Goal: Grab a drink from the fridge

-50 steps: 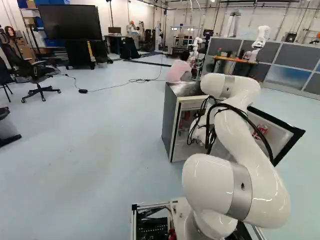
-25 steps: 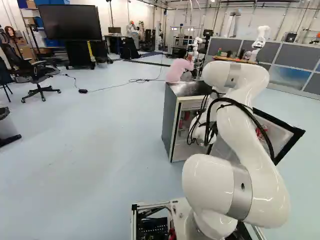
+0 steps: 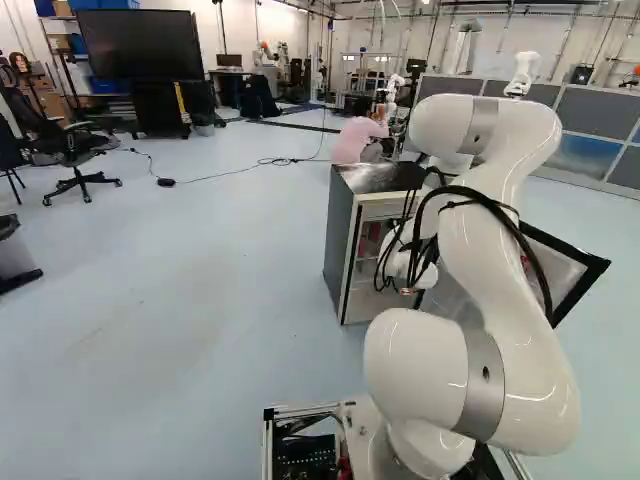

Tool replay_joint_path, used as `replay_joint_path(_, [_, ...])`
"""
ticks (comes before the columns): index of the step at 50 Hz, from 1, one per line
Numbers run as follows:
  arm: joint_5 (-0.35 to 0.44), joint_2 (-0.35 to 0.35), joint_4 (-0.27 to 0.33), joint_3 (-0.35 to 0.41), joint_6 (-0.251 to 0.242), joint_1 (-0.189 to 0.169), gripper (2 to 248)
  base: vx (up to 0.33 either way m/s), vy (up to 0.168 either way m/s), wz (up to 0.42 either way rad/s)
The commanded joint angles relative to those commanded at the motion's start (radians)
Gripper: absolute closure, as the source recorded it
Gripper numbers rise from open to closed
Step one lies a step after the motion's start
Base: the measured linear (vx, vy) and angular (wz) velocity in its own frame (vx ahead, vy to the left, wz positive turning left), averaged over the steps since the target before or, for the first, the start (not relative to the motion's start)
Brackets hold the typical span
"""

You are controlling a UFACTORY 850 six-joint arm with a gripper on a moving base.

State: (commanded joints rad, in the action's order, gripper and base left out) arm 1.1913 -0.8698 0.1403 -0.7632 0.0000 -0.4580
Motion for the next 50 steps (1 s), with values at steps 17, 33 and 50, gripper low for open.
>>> replay_joint_path(17, [0.0,0.111,0.0,0.127,0.0,0.007,152,0.0,0.0,0.0])
replay_joint_path(33, [0.015,0.218,0.0,0.242,0.0,0.014,152,0.0,0.0,0.0])
replay_joint_path(50, [0.055,0.332,0.0,0.355,0.0,0.024,152,0.0,0.0,0.0])
